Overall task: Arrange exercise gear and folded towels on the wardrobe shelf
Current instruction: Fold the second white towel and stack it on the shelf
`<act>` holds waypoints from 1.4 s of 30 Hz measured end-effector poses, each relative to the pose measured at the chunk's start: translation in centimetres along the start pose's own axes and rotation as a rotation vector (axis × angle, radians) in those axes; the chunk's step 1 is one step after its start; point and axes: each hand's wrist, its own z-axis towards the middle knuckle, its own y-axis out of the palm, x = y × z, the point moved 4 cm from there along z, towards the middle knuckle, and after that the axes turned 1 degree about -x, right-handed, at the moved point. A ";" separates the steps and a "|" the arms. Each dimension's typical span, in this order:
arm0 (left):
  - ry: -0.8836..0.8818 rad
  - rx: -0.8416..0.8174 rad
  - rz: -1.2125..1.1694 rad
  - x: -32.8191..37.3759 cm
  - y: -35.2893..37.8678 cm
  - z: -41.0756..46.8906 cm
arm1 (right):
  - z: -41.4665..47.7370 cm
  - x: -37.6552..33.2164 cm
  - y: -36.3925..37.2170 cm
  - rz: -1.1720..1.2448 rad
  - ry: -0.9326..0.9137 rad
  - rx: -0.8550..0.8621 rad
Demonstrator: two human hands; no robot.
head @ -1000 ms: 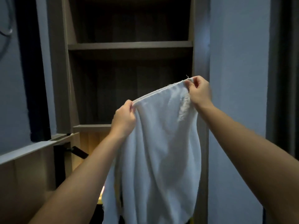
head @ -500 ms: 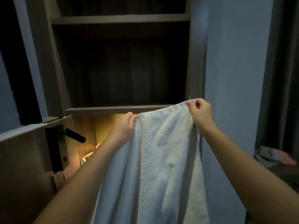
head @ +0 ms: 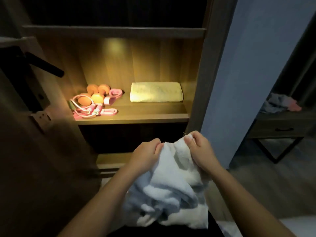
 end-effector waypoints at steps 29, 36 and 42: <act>-0.204 0.088 -0.362 -7.3 1.1 -7.9 | -2.9 4.3 5.7 0.000 0.014 -0.327; -0.125 0.225 -0.199 -3.7 1.1 -3.1 | -3.0 -0.1 2.0 0.021 -0.158 -0.292; -0.166 0.103 -0.028 -0.9 3.1 1.7 | -2.4 -1.9 0.5 -0.125 -0.325 -0.406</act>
